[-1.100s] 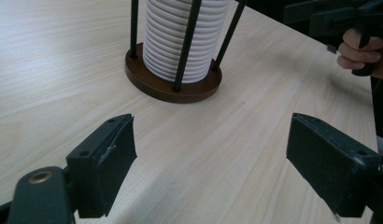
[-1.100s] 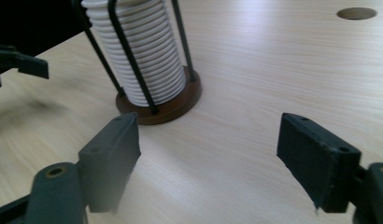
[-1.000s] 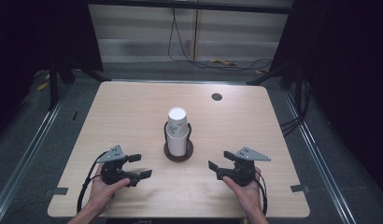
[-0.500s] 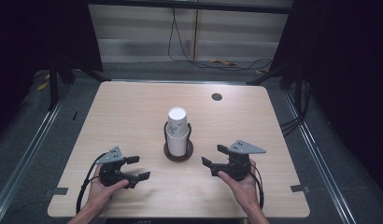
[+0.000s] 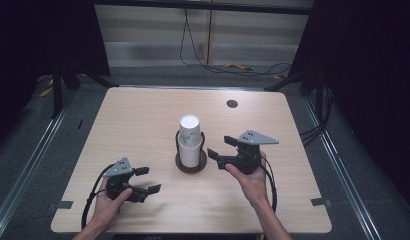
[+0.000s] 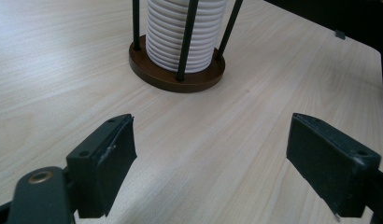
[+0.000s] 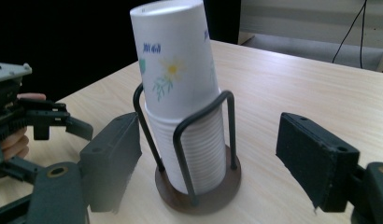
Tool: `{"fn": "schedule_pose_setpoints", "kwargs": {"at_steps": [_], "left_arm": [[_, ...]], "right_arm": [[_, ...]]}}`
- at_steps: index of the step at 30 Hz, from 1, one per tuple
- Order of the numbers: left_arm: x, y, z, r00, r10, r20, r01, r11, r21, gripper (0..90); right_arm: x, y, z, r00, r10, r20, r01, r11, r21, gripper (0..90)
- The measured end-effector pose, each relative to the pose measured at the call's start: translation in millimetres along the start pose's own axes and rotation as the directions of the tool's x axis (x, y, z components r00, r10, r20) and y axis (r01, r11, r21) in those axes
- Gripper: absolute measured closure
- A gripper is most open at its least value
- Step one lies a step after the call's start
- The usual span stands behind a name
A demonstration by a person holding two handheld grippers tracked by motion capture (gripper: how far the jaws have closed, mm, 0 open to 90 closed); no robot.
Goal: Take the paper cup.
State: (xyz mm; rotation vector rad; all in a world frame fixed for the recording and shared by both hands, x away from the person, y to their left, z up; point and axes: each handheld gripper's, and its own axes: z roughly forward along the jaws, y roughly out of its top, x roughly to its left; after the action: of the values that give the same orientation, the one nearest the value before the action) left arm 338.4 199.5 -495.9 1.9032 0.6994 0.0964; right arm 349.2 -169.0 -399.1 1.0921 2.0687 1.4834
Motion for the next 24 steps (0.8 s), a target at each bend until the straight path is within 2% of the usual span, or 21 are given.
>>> {"fn": "schedule_pose_setpoints", "kwargs": {"at_steps": [7, 10, 12, 16, 21, 24], "left_arm": [[-0.7, -0.6, 0.7, 1.0000, 0.005, -0.002, -0.005, 0.9999, 0.012, 15.7], [-0.4, -0.6, 0.6, 1.0000, 0.000, 0.000, 0.000, 1.0000, 0.008, 15.8], [0.0, -0.3, -0.2, 1.0000, -0.006, 0.007, 0.006, 1.0000, -0.004, 15.7], [0.6, -0.6, -0.9, 1.0000, 0.006, -0.005, -0.006, 1.0000, -0.002, 15.6], [1.2, -2.0, -1.4, 1.0000, 0.002, -0.008, -0.002, 1.0000, 0.003, 15.6], [1.1, -2.8, -1.3, 1.0000, 0.000, -0.009, 0.000, 1.0000, 0.008, 15.7]], "right_arm": [[6.1, 16.0, 12.1, 0.9997, -0.020, -0.013, 0.021, 1.000, 0.024, 19.7], [8.3, 23.6, 20.3, 0.9991, -0.041, -0.013, 0.041, 0.998, 0.053, 17.4], [10.3, 30.2, 27.0, 0.9989, -0.032, -0.035, 0.034, 0.998, 0.048, 17.0], [14.9, 36.4, 34.7, 0.9984, -0.050, -0.025, 0.052, 0.997, 0.063, 16.4], [14.9, 45.8, 52.5, 0.9984, -0.040, -0.040, 0.044, 0.994, 0.101, 13.7], [14.3, 49.0, 56.3, 0.9985, -0.033, -0.044, 0.037, 0.994, 0.099, 13.7]]}}
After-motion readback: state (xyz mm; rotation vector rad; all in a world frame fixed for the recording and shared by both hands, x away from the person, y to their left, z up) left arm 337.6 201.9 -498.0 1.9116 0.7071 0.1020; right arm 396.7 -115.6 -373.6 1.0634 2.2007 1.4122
